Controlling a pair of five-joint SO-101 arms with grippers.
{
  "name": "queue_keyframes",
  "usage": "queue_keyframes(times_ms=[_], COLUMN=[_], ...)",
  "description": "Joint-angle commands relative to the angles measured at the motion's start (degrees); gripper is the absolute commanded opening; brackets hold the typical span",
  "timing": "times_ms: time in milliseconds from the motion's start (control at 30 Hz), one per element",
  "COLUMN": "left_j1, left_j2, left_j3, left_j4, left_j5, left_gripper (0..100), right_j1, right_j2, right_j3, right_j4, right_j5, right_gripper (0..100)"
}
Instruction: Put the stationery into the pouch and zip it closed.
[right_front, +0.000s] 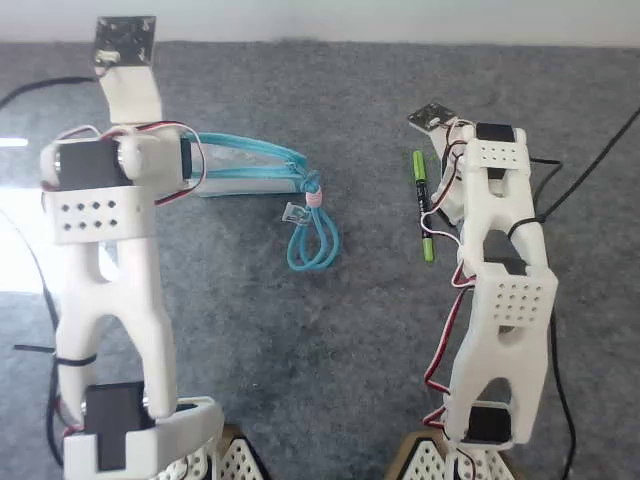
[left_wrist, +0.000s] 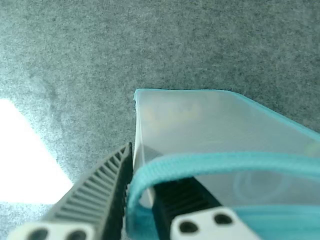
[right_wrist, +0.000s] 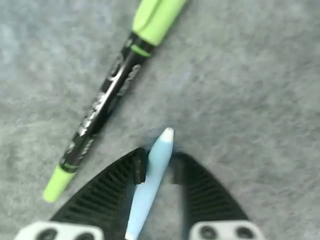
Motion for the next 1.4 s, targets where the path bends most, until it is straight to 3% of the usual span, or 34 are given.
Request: queue_keyframes(times_ms=[0,100,267,500,633,800,1000,1100,1167,1367], left_j1=[0.00,0.00,0.09,0.09,-0.26,-0.26,0.18,0.97,1.67,3.16], left_j2=[-0.44,-0.44,-0.44,-0.44,-0.44,-0.62,-0.62,-0.44,-0.44,-0.44], left_j3=[0.31,0.31,0.31,0.31,0.31,0.40,0.31,0.40,0.31,0.40], left_j4=[-1.23,-1.93,-1.93,-1.76,-1.67,-1.49,-0.79,-0.26,0.44,2.02], left_j5=[-0.44,-0.44,-0.44,-0.44,-0.44,-0.44,-0.44,-0.44,-0.44,-0.44], left_gripper=[1,1,1,1,1,1,1,1,1,1], right_j1=[-0.66,-0.84,-3.12,-18.51,-28.00,-31.78,-31.96,-31.78,-31.43,-26.51], right_j2=[0.31,-1.63,-13.67,-29.58,-32.92,-32.22,-33.89,-40.22,-44.62,-56.40], right_j3=[-2.37,-7.30,-31.74,-65.32,-64.44,-64.62,-64.70,-63.74,-58.99,-25.14], right_j4=[0.92,4.62,17.19,23.25,17.98,8.75,8.31,16.66,23.87,22.81], right_j5=[-0.62,-2.73,-15.21,-27.69,-31.74,-35.34,-33.76,-32.18,-32.09,-31.12], right_gripper=[0.7,0.7,0.7,0.6,0.6,0.6,0.6,0.6,0.6,0.6])
